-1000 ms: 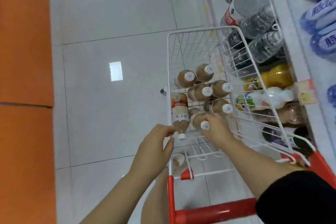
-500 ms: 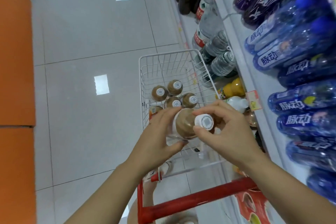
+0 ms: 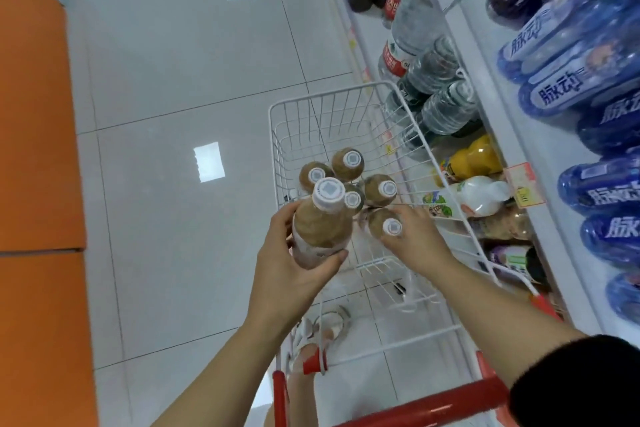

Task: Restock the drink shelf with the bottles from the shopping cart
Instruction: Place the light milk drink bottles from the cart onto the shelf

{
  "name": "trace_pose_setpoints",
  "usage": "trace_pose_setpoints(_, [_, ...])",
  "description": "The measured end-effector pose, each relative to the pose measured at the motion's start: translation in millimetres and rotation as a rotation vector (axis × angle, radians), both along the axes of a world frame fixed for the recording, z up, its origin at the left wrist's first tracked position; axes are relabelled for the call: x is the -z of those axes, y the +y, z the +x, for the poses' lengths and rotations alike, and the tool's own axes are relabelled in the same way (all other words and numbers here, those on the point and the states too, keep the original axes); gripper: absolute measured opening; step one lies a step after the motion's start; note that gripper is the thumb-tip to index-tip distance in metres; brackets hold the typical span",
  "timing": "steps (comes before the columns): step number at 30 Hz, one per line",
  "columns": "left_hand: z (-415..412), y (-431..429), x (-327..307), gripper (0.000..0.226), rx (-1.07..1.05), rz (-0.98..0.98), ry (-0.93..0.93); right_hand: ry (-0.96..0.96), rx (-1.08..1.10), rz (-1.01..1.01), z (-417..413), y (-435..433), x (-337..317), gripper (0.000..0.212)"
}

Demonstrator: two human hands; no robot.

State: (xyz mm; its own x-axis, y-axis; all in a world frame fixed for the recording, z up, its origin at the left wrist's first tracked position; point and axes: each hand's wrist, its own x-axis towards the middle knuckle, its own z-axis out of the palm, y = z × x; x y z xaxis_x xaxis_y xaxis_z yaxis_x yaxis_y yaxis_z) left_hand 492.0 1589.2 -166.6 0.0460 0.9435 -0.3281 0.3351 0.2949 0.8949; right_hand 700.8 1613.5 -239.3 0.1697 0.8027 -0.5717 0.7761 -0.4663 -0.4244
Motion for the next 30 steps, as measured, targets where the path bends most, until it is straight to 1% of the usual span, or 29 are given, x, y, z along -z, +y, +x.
trace_pose_setpoints(2, [-4, 1, 6, 0.070, -0.009, -0.009, -0.006, -0.043, 0.012, -0.024, -7, 3, 22, 0.042])
trace_pose_setpoints(5, [-8, 1, 10, 0.072, -0.028, -0.010, -0.009, -0.092, 0.040, 0.016, -14, 7, 39, 0.021])
trace_pose_setpoints(6, [-9, 1, 11, 0.072, -0.031, -0.007, -0.009, -0.104, 0.044, 0.027, -14, 6, 42, 0.017])
trace_pose_setpoints(10, [-11, 0, -2, 0.070, -0.016, 0.014, -0.005, -0.084, 0.087, 0.079, -15, -2, 22, 0.010])
trace_pose_setpoints(12, [-10, -1, -16, 0.070, 0.006, 0.026, -0.013, -0.027, 0.116, 0.117, -14, -9, -11, 0.003])
trace_pose_setpoints(15, [0, -5, -54, 0.072, 0.043, 0.050, -0.053, 0.129, 0.175, 0.227, -3, -28, -89, 0.015])
trace_pose_setpoints(18, [24, -12, -111, 0.071, 0.097, 0.115, -0.125, 0.177, 0.266, 0.421, 15, -55, -188, 0.022])
trace_pose_setpoints(21, [55, -24, -173, 0.071, 0.159, 0.230, -0.197, 0.145, 0.317, 0.652, 33, -88, -284, 0.029])
trace_pose_setpoints(24, [89, -38, -239, 0.073, 0.228, 0.367, -0.285, 0.124, 0.373, 0.869, 51, -122, -373, 0.030])
trace_pose_setpoints(27, [123, -59, -307, 0.069, 0.314, 0.506, -0.409, 0.012, 0.394, 1.112, 68, -158, -447, 0.029])
trace_pose_setpoints(30, [154, -80, -366, 0.069, 0.389, 0.623, -0.529, -0.121, 0.407, 1.321, 82, -197, -507, 0.027])
